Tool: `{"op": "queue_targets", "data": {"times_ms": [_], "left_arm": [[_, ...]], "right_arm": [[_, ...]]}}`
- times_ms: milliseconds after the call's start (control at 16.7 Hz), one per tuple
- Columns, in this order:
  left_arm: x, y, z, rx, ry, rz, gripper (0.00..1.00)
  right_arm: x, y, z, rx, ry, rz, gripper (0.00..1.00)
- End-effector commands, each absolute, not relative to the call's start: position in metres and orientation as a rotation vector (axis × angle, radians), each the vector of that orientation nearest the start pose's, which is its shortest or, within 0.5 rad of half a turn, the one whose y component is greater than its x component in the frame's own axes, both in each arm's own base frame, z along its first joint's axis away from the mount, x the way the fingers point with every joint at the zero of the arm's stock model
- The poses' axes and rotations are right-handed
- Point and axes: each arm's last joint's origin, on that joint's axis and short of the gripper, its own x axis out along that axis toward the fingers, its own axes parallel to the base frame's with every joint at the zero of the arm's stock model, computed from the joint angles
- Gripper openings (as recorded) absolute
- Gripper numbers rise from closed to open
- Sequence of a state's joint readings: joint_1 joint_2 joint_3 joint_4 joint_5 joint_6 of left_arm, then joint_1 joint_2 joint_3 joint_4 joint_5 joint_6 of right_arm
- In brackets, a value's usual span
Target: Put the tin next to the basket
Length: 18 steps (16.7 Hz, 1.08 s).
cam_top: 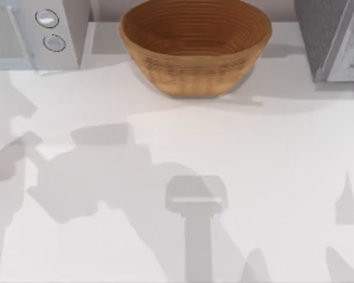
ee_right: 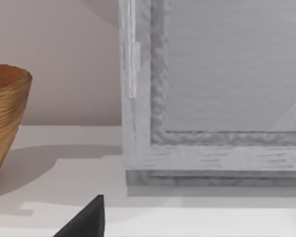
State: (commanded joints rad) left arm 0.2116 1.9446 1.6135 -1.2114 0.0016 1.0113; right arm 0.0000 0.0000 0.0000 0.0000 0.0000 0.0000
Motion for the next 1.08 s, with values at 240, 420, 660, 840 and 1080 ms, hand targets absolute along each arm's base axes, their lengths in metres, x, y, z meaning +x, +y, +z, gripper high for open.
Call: {"op": "queue_targets", "data": {"times_ms": [240,420,660,840,1080], "left_arm": [[0.371,0.085,0.22,0.63,1.476,-0.629,1.0],[0.371,0.083,0.22,0.634,1.473,-0.631,1.0],[0.371,0.084,0.198,0.629,1.478,-0.63,1.0],[0.372,0.085,0.17,0.632,1.47,-0.625,1.0],[0.371,0.085,0.16,0.63,1.476,-0.629,1.0]], "right_arm": [[0.106,-0.001,0.16,0.0,0.0,0.0,1.0],[0.106,-0.001,0.16,0.0,0.0,0.0,1.0],[0.106,-0.001,0.16,0.0,0.0,0.0,1.0],[0.106,-0.001,0.16,0.0,0.0,0.0,1.0],[0.106,-0.001,0.16,0.0,0.0,0.0,1.0]]}}
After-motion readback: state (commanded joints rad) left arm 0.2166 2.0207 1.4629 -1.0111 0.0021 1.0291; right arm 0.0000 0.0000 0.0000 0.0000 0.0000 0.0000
